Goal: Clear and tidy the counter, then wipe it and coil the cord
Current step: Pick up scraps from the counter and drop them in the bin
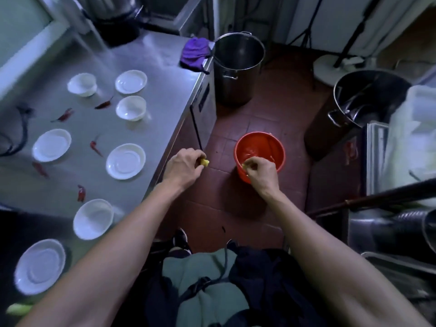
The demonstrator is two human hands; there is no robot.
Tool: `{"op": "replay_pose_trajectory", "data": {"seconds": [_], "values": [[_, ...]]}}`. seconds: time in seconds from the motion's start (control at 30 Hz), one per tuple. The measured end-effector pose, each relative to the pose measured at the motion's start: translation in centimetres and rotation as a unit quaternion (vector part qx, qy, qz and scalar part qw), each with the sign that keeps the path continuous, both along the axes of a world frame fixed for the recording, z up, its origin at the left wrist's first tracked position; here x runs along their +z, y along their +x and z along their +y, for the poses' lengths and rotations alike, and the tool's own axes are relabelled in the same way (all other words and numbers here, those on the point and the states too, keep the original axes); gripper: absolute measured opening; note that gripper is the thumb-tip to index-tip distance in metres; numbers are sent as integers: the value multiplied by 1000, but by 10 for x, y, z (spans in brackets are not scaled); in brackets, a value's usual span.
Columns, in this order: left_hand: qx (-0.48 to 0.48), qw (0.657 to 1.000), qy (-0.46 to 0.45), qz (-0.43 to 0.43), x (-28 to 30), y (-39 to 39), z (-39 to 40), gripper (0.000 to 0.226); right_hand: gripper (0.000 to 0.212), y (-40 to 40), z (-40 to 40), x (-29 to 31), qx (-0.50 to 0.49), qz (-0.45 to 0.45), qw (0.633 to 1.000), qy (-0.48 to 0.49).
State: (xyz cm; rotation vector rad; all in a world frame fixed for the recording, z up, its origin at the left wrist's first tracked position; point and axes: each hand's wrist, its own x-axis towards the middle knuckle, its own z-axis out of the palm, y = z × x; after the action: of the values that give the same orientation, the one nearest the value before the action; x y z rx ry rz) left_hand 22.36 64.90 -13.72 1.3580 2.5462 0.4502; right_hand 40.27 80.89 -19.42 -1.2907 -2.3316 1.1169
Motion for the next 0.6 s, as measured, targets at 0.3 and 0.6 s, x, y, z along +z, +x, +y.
{"op": "replay_pose_trajectory", "data": {"seconds": [0.3, 0.6], "values": [[-79, 996, -48, -15, -15, 11, 64, 24, 12, 53, 21, -24, -113, -32, 992, -41], [-113, 988, -70, -77, -57, -26, 134, 18, 9, 26, 70, -41, -145, -85, 985, -45]]}}
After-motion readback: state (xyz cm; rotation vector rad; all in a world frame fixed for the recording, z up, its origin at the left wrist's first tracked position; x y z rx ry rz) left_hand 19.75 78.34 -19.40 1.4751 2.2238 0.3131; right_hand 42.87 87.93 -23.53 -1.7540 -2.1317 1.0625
